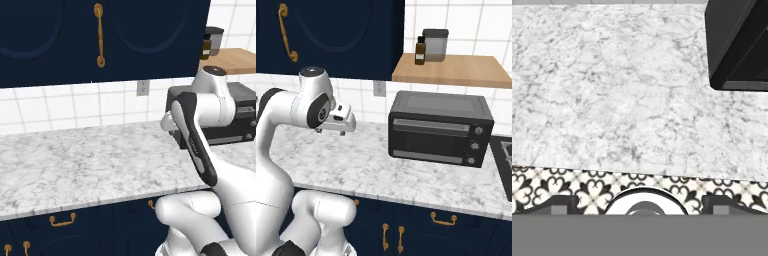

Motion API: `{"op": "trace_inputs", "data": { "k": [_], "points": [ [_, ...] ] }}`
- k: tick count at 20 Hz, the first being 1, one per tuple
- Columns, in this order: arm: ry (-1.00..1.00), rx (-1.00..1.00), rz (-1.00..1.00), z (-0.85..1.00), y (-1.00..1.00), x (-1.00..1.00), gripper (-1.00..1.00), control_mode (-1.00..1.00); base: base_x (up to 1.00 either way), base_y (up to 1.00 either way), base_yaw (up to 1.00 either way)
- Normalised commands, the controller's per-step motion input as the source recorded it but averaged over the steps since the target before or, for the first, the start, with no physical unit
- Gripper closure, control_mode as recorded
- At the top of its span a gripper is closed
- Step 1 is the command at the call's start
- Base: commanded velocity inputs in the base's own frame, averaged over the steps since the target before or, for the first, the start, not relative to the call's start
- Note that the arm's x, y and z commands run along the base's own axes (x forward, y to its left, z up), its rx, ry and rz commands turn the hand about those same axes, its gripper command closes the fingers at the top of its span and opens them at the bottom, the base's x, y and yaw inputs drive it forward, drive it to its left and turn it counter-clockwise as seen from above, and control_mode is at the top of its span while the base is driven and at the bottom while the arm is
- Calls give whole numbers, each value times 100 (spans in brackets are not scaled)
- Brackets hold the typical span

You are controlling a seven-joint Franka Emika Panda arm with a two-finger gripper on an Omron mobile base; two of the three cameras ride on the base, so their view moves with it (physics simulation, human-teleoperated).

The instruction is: Take a straw from the drawer in front and place it inside the glass cup on the dining counter.

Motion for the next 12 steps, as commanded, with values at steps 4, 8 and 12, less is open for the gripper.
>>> {"op": "trace_inputs", "data": {
  "k": [4,8,12],
  "points": [
    [-1,0,0,-35,0,-50,-100,-100,0,0,0],
    [-10,0,0,-17,0,-48,-100,-100,0,0,0],
    [0,0,0,0,0,0,-100,100,-54,0,0]
  ]
}}
